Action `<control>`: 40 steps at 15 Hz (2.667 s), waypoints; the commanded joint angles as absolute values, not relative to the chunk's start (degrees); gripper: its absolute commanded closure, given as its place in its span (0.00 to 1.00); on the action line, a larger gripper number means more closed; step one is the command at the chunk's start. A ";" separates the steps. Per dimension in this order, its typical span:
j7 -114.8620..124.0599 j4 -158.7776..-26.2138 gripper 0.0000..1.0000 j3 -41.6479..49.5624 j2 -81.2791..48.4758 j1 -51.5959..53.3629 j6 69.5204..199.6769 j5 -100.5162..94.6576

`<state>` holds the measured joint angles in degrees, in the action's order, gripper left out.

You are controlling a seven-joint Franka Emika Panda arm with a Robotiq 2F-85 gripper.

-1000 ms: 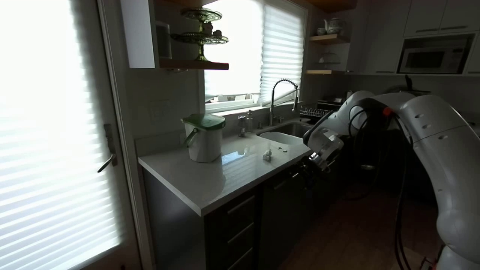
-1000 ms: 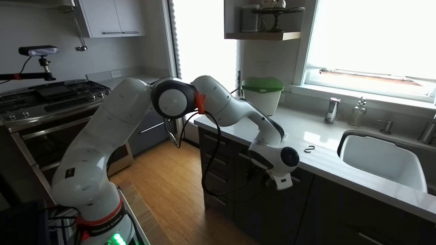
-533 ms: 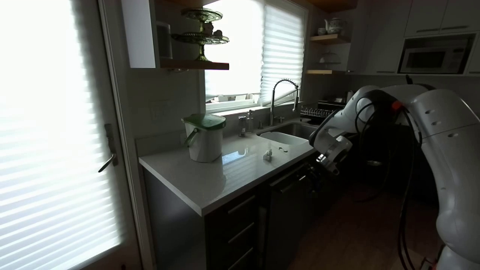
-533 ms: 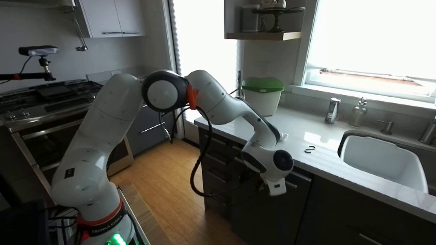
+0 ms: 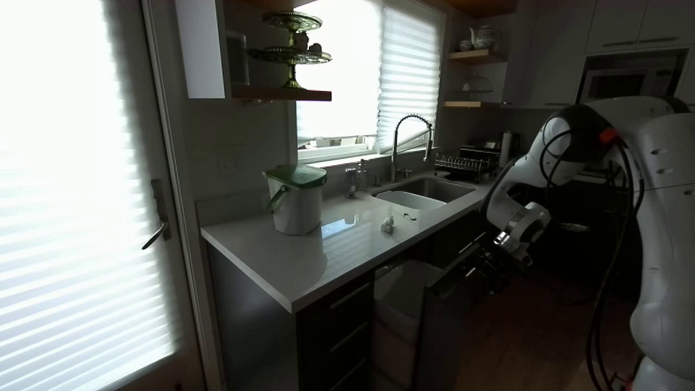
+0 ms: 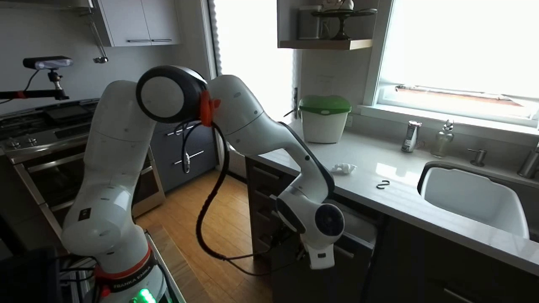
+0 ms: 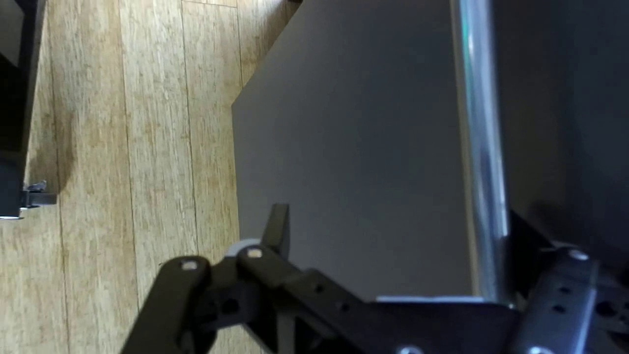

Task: Open the second drawer from the left.

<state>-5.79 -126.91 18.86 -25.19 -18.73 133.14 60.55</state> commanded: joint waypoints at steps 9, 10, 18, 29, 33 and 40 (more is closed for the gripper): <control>-27.37 -136.97 0.00 19.48 -20.40 -23.79 141.64 66.26; -29.09 -136.99 0.00 19.32 -20.25 -23.95 141.21 67.45; -37.27 -136.70 0.00 19.86 -17.55 -25.81 135.72 73.24; -22.50 -136.95 0.00 23.51 -10.47 -24.29 121.71 44.26; -12.33 -136.21 0.00 22.18 -3.91 -21.74 128.91 29.23; -4.57 -134.92 0.00 16.95 -0.87 -16.94 142.20 9.52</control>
